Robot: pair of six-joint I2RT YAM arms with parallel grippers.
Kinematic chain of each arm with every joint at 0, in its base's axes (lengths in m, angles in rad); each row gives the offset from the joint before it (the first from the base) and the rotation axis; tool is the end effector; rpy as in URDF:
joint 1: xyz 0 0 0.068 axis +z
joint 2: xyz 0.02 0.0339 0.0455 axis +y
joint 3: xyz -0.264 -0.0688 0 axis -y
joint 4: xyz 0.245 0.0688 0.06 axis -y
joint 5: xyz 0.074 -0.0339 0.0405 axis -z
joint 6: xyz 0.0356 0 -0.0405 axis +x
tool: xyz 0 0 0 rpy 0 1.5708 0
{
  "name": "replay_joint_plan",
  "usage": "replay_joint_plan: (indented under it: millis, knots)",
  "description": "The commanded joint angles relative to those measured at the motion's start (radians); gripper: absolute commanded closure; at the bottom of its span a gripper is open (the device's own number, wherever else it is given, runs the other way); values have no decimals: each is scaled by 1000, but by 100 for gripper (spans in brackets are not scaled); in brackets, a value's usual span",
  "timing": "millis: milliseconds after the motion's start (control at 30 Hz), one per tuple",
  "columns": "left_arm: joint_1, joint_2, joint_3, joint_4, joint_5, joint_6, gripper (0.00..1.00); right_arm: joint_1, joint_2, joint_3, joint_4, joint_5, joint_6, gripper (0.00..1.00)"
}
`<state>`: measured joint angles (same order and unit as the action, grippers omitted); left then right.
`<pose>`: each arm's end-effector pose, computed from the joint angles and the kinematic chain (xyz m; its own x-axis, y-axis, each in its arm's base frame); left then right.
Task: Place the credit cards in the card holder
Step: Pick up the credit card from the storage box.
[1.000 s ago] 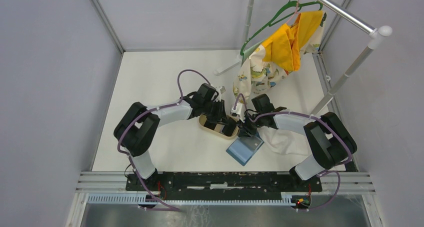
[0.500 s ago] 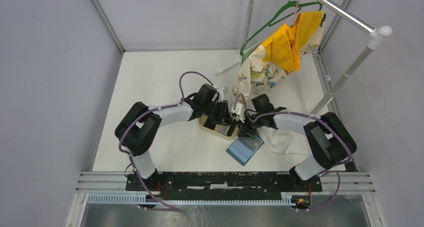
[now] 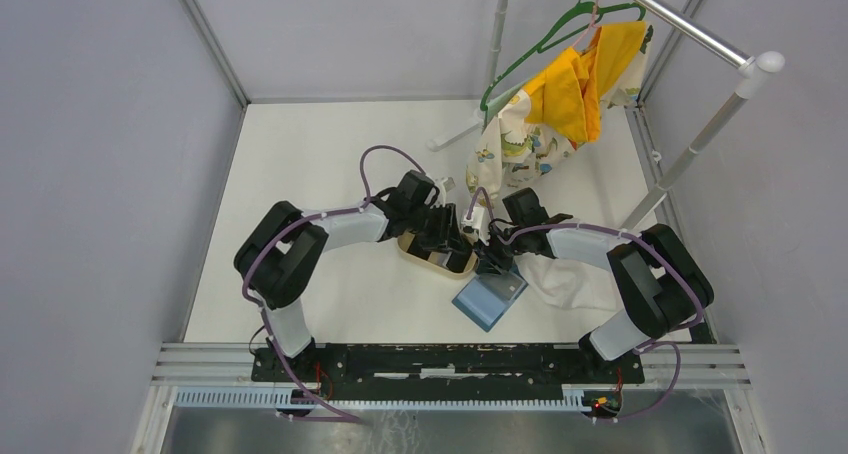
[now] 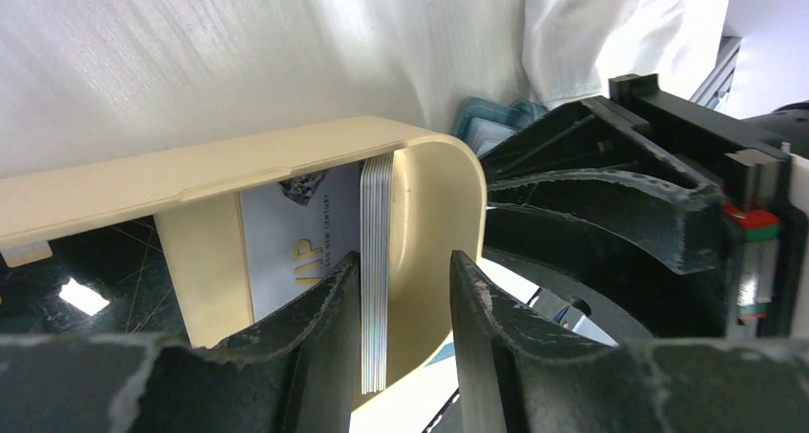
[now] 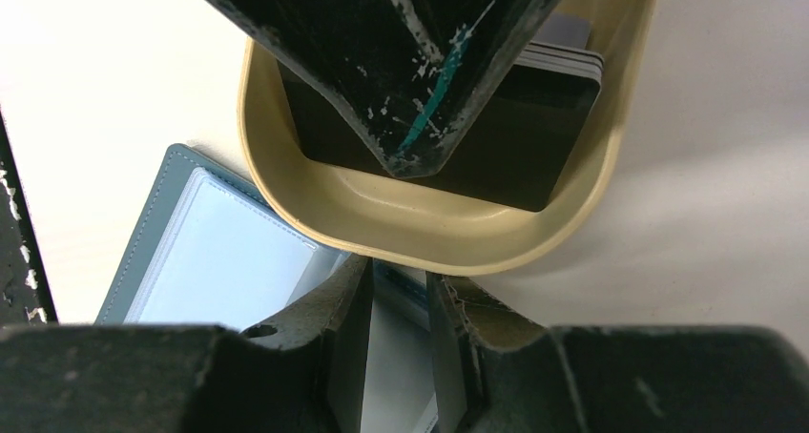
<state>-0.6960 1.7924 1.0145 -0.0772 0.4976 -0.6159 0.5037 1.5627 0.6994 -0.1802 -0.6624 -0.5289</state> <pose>0.2683 -0.2463 0.1624 -0.9370 0.1214 -0.3275 0.3215 0.6660 -0.6731 0.2295 0.1515 0.1421 -0.3246 -0.6332 -0.7026 -0.9445 0.2568 0.2049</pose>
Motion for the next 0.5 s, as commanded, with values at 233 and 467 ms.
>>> replay_joint_plan:
  millis: [233, 467]
  knots:
    - [-4, 30, 30, 21, 22, -11, 53, 5, 0, 34, 19, -23, -8, 67]
    - [-21, 57, 49, 18, 15, -19, 53, 5, 1, 35, 19, -22, -9, 67]
